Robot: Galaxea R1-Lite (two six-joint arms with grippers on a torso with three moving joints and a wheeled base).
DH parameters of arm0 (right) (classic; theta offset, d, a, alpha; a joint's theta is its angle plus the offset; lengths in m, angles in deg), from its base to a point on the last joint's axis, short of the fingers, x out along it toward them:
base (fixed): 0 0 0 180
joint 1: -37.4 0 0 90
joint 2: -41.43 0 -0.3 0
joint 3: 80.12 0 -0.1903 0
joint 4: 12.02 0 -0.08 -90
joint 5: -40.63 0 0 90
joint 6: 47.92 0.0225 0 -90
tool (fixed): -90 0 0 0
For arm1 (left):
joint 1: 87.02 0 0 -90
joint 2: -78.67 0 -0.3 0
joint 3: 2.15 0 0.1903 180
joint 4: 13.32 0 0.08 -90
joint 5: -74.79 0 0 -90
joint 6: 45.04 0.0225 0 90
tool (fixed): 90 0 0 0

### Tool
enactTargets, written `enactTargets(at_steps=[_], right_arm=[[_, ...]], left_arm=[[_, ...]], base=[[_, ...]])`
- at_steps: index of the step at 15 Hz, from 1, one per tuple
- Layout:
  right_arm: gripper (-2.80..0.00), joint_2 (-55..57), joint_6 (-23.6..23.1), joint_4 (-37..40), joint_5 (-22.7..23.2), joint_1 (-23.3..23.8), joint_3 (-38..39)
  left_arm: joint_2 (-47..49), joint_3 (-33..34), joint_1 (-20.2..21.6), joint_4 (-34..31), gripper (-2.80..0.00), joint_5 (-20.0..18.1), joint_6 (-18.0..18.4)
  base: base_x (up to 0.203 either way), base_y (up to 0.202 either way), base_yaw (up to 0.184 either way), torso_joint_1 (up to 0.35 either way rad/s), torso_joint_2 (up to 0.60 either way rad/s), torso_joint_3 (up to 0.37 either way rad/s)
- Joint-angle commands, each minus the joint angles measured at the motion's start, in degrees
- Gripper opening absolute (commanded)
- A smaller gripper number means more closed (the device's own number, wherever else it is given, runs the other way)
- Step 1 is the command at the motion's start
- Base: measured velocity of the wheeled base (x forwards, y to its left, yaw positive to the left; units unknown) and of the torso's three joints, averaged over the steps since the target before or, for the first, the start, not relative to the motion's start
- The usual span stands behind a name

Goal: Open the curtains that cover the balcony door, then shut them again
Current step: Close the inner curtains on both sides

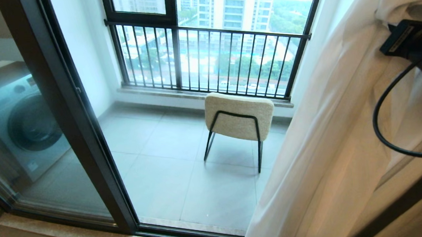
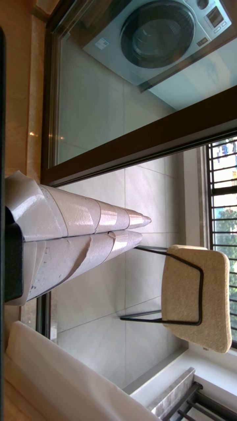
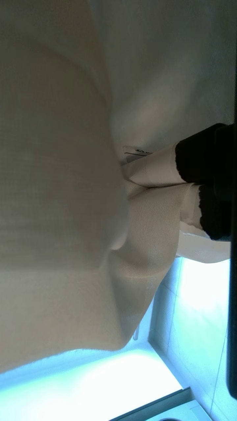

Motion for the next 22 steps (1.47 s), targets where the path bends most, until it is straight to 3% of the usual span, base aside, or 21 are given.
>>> enactTargets(at_steps=[1,10,22], right_arm=[[-2.80,-0.1,0.0,-0.2,0.0,0.0,0.0],[-2.80,-0.8,-0.2,-3.0,-0.2,0.2,4.3],[-2.80,0.0,-0.2,-3.1,-0.3,0.5,3.8]], left_arm=[[0.1,0.0,0.0,0.0,-2.80,0.0,0.0],[0.1,0.0,0.0,0.0,-2.80,0.1,0.0],[0.1,0.0,0.0,-0.1,-2.80,0.1,0.1]], base=[[0.000,0.000,0.000,0.000,0.00,0.000],[0.000,0.000,0.000,0.000,0.00,0.000],[0.000,0.017,0.000,0.001,0.00,0.000]])
